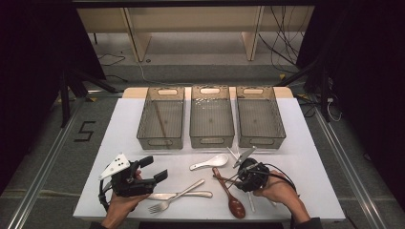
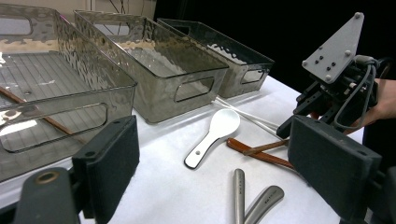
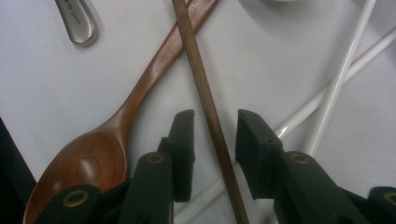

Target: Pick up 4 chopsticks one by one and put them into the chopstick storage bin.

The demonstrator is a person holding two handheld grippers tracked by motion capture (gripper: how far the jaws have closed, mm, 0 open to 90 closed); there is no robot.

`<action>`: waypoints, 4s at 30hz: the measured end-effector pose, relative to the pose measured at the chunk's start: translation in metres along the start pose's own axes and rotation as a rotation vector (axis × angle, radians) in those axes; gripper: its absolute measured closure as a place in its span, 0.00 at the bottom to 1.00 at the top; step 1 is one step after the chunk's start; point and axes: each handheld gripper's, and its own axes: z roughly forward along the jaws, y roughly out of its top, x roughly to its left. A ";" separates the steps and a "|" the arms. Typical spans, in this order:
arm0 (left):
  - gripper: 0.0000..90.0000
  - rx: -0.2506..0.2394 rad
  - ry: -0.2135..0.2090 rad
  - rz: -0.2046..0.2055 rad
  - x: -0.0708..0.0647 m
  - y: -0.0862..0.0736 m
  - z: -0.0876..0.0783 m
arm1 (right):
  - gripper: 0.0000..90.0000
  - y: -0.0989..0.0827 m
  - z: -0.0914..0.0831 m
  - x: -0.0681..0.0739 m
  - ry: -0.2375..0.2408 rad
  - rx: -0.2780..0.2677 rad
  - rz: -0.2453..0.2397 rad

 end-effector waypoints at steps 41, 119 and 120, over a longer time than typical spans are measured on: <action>0.18 0.000 0.002 0.000 0.000 0.000 0.000 | 0.94 0.030 -0.037 0.000 -0.022 -0.146 -0.041; 0.18 -0.014 -0.008 -0.015 0.002 0.001 -0.001 | 0.94 0.252 -0.030 -0.043 0.019 -0.430 0.220; 0.18 -0.014 -0.008 -0.015 0.001 0.001 -0.001 | 0.94 0.253 -0.030 -0.042 0.020 -0.427 0.225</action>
